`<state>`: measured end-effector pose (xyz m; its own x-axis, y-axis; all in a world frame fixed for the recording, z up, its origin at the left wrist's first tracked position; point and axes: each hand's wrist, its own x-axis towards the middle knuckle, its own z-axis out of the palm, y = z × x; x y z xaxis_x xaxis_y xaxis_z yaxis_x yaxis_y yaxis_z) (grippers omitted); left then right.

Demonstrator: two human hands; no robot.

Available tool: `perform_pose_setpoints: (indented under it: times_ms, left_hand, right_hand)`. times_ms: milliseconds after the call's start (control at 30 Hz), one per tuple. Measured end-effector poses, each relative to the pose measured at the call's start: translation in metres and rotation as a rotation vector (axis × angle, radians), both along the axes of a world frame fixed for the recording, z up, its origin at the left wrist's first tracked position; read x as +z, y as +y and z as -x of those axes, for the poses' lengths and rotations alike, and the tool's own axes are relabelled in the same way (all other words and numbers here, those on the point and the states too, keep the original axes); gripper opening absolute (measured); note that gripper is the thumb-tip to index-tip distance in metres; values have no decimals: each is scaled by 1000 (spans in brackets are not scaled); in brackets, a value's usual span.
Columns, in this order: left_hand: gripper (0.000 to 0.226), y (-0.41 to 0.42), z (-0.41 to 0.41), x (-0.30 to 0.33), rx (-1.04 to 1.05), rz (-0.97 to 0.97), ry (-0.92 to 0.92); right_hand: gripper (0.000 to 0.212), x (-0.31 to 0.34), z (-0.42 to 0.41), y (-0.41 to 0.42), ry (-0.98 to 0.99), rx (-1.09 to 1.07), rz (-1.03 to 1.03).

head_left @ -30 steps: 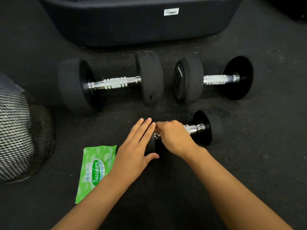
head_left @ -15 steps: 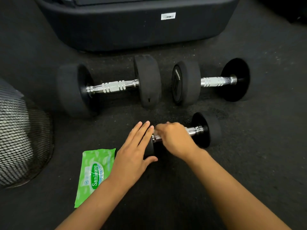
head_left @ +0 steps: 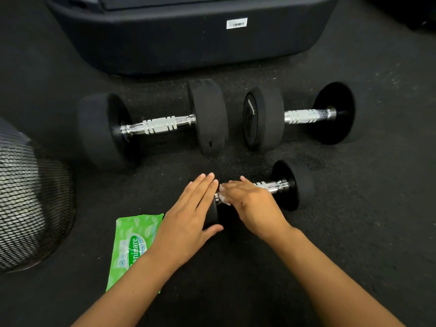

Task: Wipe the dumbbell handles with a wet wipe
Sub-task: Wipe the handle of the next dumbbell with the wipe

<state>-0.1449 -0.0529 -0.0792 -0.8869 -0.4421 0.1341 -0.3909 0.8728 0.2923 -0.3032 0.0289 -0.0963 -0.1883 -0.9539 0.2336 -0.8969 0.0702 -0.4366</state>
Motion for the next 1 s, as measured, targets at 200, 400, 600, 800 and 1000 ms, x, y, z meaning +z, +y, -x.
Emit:
perform_pose_setpoints:
  times_ms: [200, 400, 600, 800, 1000]
  left_hand:
    - [95, -1, 0, -1, 15, -42, 24]
    - [95, 0, 2, -1, 41, -55, 26]
    - [97, 1, 2, -3, 31, -48, 26]
    - [97, -3, 4, 0, 36, -73, 26]
    - [98, -2, 3, -3, 38, -61, 35]
  right_hand:
    - [36, -3, -1, 11, 55, 78, 19]
    - [34, -7, -11, 2, 22, 31, 0]
    - [20, 9, 15, 6, -156, -117, -6]
    - [27, 1, 9, 23, -7, -19, 44]
    - [19, 8, 4, -3, -219, -190, -51]
